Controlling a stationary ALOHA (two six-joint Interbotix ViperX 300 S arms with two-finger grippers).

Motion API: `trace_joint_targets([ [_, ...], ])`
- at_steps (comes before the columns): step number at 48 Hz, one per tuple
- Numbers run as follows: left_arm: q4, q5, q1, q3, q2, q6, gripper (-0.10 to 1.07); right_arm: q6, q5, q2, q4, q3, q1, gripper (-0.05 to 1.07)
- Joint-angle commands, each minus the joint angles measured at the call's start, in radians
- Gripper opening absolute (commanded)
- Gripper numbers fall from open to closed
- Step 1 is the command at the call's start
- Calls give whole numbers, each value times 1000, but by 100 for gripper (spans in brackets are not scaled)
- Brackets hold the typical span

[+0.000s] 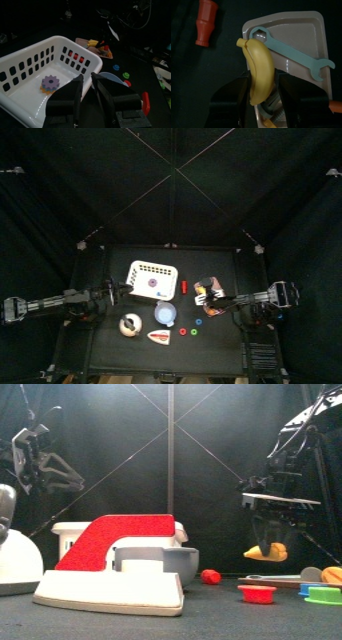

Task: Place banana in basket

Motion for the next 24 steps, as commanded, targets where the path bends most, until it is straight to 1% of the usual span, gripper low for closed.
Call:
trace_joint_targets([
  [1,-3,-3,0,-15,2,0,65,-6,-32,-29,-48,-69,3,72],
  [14,-3,-3,0,-14,2,2,65,5,-190,-8,-229,-233,-9,72],
  [20,-3,-3,-2,-15,2,2,65,9,-272,25,-262,-291,-48,72],
  [24,-3,-3,0,-15,2,2,65,-2,-348,64,-273,-327,-71,72],
])
